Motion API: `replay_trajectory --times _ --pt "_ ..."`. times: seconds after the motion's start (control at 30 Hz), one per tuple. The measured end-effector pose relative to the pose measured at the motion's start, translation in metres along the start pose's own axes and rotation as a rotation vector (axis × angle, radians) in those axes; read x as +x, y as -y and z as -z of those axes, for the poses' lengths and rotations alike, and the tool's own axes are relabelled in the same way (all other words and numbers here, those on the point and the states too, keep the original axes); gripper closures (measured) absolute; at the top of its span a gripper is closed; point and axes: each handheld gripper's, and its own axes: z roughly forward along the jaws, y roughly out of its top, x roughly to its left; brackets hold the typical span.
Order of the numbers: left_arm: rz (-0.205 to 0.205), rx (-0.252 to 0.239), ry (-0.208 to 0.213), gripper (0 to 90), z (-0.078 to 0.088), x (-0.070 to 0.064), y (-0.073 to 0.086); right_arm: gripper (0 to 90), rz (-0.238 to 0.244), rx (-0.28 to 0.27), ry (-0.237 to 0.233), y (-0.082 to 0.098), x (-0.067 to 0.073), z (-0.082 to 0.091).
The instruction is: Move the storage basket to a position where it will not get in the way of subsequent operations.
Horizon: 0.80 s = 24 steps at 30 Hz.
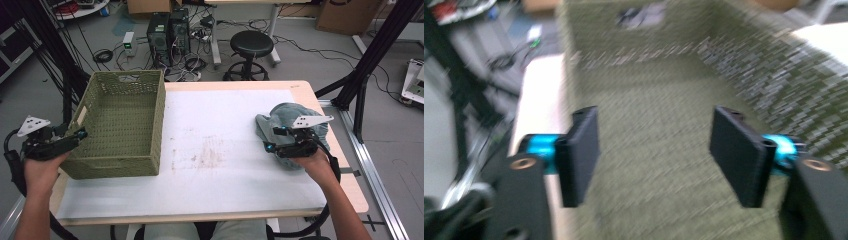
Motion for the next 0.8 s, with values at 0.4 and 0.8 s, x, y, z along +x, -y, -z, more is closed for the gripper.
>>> replay_trajectory --times 0.4,0.8 --pt "0.023 0.009 -0.134 50.8 0.002 0.012 0.0 27.3 -0.003 0.001 -0.002 0.0 0.0 0.0" --pt "0.045 0.128 -0.139 77.4 -0.013 0.025 0.013 27.3 -0.004 0.005 0.0 0.001 0.0 0.0"
